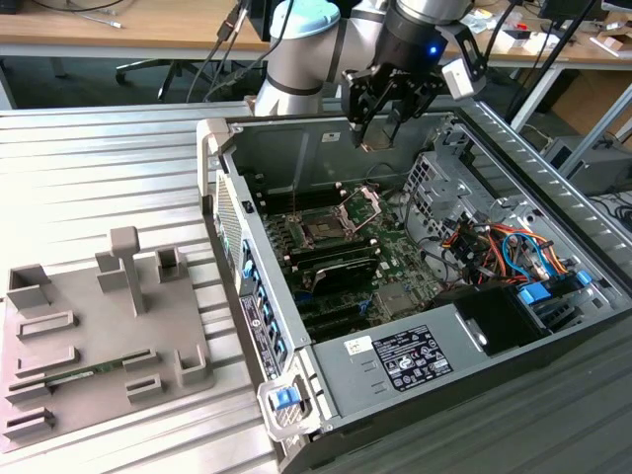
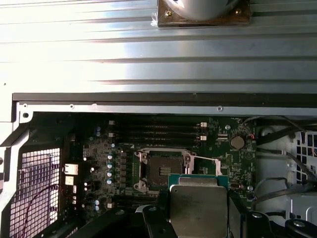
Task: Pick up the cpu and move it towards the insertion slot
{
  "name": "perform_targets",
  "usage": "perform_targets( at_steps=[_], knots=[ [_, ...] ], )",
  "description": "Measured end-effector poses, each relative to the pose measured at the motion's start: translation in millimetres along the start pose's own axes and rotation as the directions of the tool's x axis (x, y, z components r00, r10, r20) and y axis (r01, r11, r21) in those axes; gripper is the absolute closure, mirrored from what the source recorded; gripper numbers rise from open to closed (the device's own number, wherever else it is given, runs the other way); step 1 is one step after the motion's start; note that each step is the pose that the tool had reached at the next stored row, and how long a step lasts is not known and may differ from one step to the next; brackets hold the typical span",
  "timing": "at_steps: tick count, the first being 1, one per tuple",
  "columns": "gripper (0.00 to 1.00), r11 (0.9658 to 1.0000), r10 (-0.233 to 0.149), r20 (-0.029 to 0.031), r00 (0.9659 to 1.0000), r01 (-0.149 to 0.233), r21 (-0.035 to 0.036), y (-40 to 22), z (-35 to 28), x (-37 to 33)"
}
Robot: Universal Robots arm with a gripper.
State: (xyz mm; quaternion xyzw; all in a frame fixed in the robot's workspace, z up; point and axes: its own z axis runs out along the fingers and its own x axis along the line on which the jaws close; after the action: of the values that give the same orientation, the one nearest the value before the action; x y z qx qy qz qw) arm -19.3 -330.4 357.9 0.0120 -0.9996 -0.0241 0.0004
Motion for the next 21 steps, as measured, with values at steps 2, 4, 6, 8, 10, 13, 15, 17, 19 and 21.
perform_targets(
  at_steps=[2,4,6,8,10,13,15,17,19,21],
  knots=[
    [0.45,1.0000,0.000,0.0000,1.0000,0.000,-0.0001,0.4,0.6,0.0],
    [0.45,1.0000,0.000,0.0000,1.0000,0.000,0.0000,0.9,1.3,0.0],
    [0.45,1.0000,0.000,0.0000,1.0000,0.000,-0.0001,1.6,2.3,0.0],
    [0.45,1.0000,0.000,0.0000,1.0000,0.000,-0.0001,1.9,3.0,-0.1],
    [0.45,1.0000,0.000,0.0000,1.0000,0.000,-0.0001,2.2,3.7,-0.1],
    [0.45,1.0000,0.000,-0.0001,1.0000,0.000,0.0001,2.4,5.2,-0.1],
    [0.45,1.0000,0.000,-0.0001,1.0000,0.000,0.0000,2.3,6.3,-0.1],
    [0.45,1.0000,0.000,0.0000,1.0000,0.000,0.0000,2.3,7.0,-0.1],
    [0.45,1.0000,0.000,0.0000,1.0000,0.000,0.0000,2.2,7.9,-0.1],
    [0.45,1.0000,0.000,0.0000,1.0000,0.000,0.0000,2.2,8.5,-0.1]
  ],
)
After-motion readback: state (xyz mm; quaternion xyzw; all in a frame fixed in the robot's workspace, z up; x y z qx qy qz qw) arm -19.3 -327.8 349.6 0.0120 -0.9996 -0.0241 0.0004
